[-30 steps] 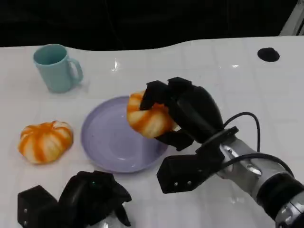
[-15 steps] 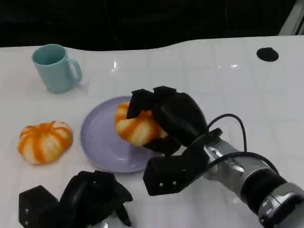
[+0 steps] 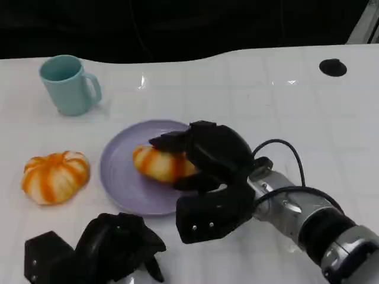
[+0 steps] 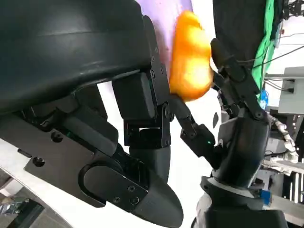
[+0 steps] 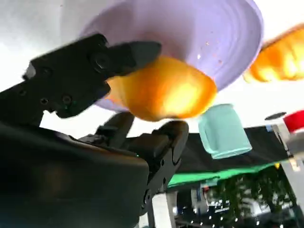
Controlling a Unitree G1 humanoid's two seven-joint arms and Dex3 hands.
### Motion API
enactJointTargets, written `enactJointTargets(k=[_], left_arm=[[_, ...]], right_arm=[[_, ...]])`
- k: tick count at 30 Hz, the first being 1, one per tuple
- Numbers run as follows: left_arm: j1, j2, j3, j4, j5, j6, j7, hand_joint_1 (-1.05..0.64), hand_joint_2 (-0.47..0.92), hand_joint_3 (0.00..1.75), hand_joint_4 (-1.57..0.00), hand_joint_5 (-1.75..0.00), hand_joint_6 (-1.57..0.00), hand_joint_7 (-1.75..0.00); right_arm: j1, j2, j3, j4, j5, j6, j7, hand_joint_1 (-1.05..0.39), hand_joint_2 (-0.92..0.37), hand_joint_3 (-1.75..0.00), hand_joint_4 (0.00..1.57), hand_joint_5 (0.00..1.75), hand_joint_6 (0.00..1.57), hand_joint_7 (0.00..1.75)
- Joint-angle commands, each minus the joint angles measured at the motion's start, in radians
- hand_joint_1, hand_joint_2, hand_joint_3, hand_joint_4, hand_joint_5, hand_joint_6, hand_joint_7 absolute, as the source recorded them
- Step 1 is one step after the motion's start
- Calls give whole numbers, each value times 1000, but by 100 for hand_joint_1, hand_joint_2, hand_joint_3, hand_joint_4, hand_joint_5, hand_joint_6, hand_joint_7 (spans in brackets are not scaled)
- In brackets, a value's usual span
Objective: Grasp the bread from the table and place it into the plate.
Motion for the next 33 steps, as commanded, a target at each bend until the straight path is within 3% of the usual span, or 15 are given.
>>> enactJointTargets(k=[1,8,14,19,30,33], left_arm=[[2,17,3,-1,3,-7,5,-105,79,1,-151,-90,-157,-49],[-4,13,7,6,-3,-2,0,-105,78,1,-151,-90,-157,-49],[-10,12,7,15,5,-10,4,-105,78,1,-152,-89,-157,-48],[-16,13,9,22,5,-10,1,-105,78,1,-152,-89,-157,-48],[-18,11,9,24,5,-9,3,-105,78,0,-152,-88,-157,-48],[-16,9,7,18,6,-7,5,-105,78,0,-152,-88,-157,-48]], right_arm=[[49,-40,-6,-89,26,20,56,-65,-92,-19,8,29,24,0],[139,-101,-44,-248,88,3,141,-73,-92,-17,5,31,13,0],[223,-152,-86,-395,150,-11,210,-73,-92,-16,5,34,16,2],[331,-184,-143,-465,227,-115,184,-60,-92,-19,14,44,26,6],[502,-218,-236,-570,374,-219,252,-48,-92,-25,37,68,49,16],[544,-219,-270,-570,463,-278,298,-38,-92,-24,45,89,64,22]])
